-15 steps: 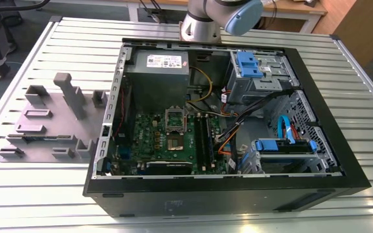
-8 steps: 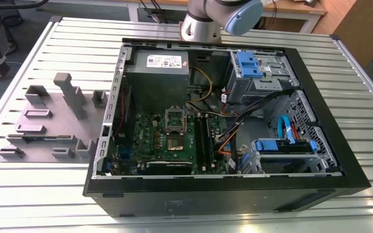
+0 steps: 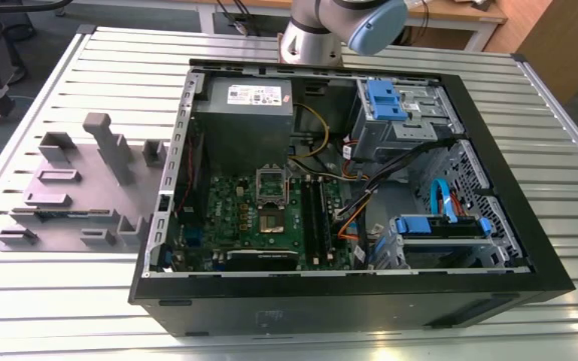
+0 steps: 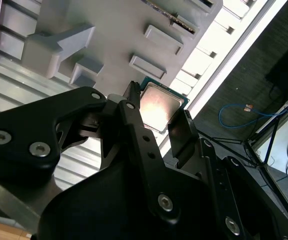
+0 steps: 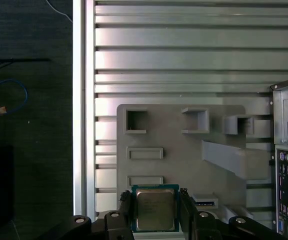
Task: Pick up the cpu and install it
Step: 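Pick up the cpu and move it towards the insertion slot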
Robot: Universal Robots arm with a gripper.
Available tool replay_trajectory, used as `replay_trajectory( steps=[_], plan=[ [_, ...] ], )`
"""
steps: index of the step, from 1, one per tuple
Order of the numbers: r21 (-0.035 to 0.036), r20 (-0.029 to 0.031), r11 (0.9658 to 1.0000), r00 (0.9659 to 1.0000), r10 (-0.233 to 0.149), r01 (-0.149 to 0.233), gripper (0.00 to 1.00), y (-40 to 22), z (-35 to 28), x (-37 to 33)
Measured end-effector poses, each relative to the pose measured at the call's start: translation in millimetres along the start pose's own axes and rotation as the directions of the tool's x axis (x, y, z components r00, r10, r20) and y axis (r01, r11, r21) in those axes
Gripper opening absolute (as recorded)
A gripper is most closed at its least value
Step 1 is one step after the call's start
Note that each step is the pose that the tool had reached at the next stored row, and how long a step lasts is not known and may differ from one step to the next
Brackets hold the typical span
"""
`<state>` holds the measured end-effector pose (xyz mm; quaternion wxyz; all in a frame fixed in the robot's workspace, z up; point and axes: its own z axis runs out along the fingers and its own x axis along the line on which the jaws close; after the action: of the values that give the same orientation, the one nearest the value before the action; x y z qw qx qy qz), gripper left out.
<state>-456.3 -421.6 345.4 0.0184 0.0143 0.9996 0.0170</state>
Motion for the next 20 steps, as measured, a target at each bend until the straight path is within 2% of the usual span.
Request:
replay_trajectory(
  steps=[20],
  plan=[
    [-0.0001,0.0001,1.0,1.0,0.0,0.0,0.47,0.1,0.2,-3.1]
  ],
)
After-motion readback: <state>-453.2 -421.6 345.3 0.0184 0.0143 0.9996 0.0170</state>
